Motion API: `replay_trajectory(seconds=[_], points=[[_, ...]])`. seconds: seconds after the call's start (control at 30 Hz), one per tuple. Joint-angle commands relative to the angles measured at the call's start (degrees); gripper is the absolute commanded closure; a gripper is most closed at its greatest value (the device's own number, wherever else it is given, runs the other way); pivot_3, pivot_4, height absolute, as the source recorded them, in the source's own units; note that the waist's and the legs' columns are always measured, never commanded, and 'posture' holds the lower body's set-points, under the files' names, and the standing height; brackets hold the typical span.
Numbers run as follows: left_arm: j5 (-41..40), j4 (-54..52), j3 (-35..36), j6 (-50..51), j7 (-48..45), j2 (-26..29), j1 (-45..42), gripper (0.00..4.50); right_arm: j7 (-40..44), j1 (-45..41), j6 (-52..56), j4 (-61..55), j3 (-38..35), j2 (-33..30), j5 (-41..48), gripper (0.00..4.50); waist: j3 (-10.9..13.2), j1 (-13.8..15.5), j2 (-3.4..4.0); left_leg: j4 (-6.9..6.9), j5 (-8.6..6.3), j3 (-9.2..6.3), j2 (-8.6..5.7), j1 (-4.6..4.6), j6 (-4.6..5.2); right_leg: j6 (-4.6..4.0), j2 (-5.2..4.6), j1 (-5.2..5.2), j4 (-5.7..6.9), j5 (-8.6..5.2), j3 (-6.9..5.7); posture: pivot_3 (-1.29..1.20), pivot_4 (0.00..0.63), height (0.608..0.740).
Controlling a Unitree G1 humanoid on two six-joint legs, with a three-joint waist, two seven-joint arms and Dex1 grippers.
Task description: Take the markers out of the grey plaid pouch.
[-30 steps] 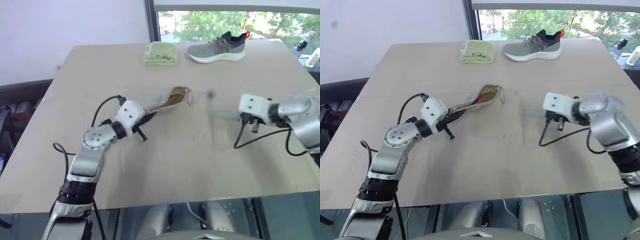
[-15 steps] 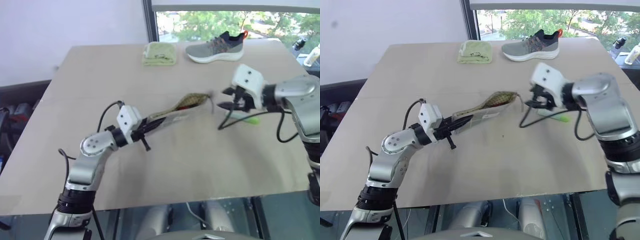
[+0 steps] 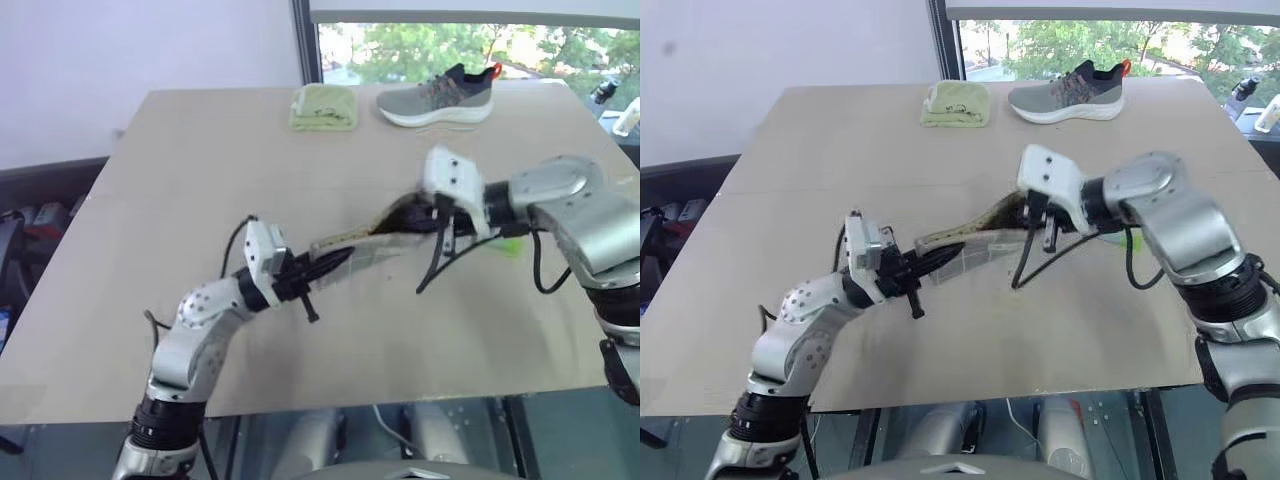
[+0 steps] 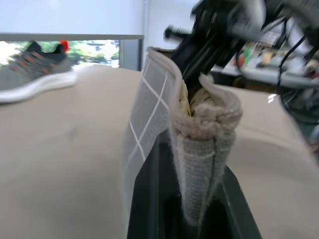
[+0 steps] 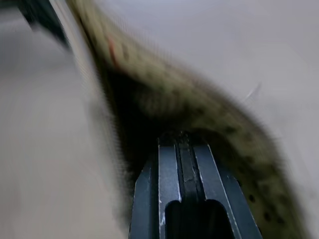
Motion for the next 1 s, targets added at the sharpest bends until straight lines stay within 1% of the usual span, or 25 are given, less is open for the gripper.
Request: replay_trajectory(seconds=[0.03,0.1,0.17,0.2,0.27,0.3,0.33,0.37,0.47,0.6,0.8,0.9,1.0], points=[[-1.7,-0.7,-1.3,-0.4,-1.6,-1.4,0.4,4.50,4.0,0.8,-5.2,-0.5,4.5,-4.1,-3.5,4.48,0.0,0.0,0.00,0.01,0.00,0.00,0.00,0.00,0.00,0.00,0.00,0.00,0.00,0.00,-0.01,0.00,0.150,0.740],[-0.4,1.3,-2.9,-1.0,-2.0,-2.6,0.2,4.50,5.8,1.3,-7.8,-0.6,6.1,-5.0,-4.3,4.48,0.0,0.0,0.00,0.02,0.00,0.00,0.00,0.00,0.00,0.00,0.01,0.00,0.00,0.00,-0.01,0.00,0.150,0.740],[-0.3,2.5,-3.9,-0.7,-2.2,-3.9,-0.1,4.50,6.6,1.2,-10.6,0.2,7.5,-5.4,-6.3,3.96,0.0,-0.1,0.00,0.03,0.00,0.01,0.01,0.01,0.00,0.00,0.02,0.02,0.00,0.00,0.00,0.00,0.150,0.740],[-0.5,2.9,-4.1,-0.5,-2.4,-4.3,-0.3,4.50,6.7,1.1,-11.8,0.6,7.8,-5.3,-7.0,3.76,0.0,-0.2,-0.01,0.03,0.00,0.03,0.01,0.04,0.00,0.00,0.02,0.03,0.01,0.00,0.02,0.00,0.150,0.740],[-1.5,3.4,-4.3,0.5,-2.8,-5.0,-0.4,4.50,5.8,0.7,-13.5,1.6,8.0,-4.3,-8.7,2.74,0.0,-0.2,-0.01,0.04,0.00,0.02,0.01,0.04,0.00,0.00,0.03,0.03,0.01,0.00,0.01,0.00,0.150,0.740],[-2.1,3.4,-4.3,1.1,-3.0,-5.1,-0.4,4.50,5.4,0.4,-14.2,2.0,8.1,-3.9,-9.6,2.38,0.0,-0.2,-0.01,0.04,0.00,0.01,0.01,0.04,0.00,0.00,0.03,0.02,0.02,0.00,0.01,0.00,0.150,0.740],[-2.7,3.3,-4.3,1.8,-3.2,-5.3,-0.3,4.50,5.3,0.1,-14.9,2.2,8.2,-3.7,-10.3,1.93,0.0,-0.2,0.00,0.04,0.00,0.00,0.02,0.04,0.00,0.00,0.03,0.02,0.02,0.00,0.00,0.00,0.150,0.740],[-3.6,3.0,-4.4,2.9,-3.5,-5.2,-0.2,4.50,5.4,-0.3,-15.2,2.3,8.2,-3.6,-11.0,1.61,0.0,-0.2,0.00,0.04,0.00,0.01,0.02,0.03,0.00,0.00,0.03,0.02,0.03,0.00,0.01,0.00,0.150,0.740],[-6.0,2.2,-4.5,6.1,-4.6,-4.6,0.5,4.50,7.4,-1.3,-16.1,2.1,8.4,-4.0,-12.2,1.61,0.0,-0.2,0.00,0.04,0.00,0.00,0.01,0.03,0.00,0.00,0.03,0.02,0.02,0.00,0.01,0.00,0.150,0.740],[-7.3,2.0,-5.3,8.9,-6.2,-3.5,1.1,4.50,12.7,-0.5,-15.8,0.1,10.2,-4.6,-11.9,1.61,0.0,-0.2,0.00,0.04,0.00,-0.01,0.01,0.03,0.00,0.00,0.03,0.03,0.00,0.00,0.00,0.00,0.150,0.740],[-9.7,0.2,-5.8,12.3,-8.1,-2.4,1.7,4.50,19.4,-0.9,-12.2,-4.8,10.1,-6.7,-8.9,1.61,0.0,-0.1,0.00,0.04,0.00,-0.02,0.02,0.03,0.00,0.00,0.02,0.03,0.00,0.00,0.00,0.00,0.150,0.740],[-10.6,-0.5,-5.8,13.8,-8.7,-2.0,2.4,4.50,20.3,-1.2,-11.9,-5.2,10.7,-7.1,-9.3,1.61,0.0,-0.1,0.00,0.04,0.00,-0.02,0.02,0.03,0.00,0.00,0.01,0.04,0.01,0.00,0.00,0.00,0.150,0.740],[-10.7,-0.3,-5.8,14.2,-9.2,-1.9,2.7,4.50,19.6,-2.0,-12.5,-3.5,12.1,-5.7,-10.9,1.61,0.0,-0.1,0.00,0.04,0.00,-0.02,0.02,0.03,0.00,0.00,0.02,0.03,0.01,0.00,0.00,0.00,0.150,0.740]])
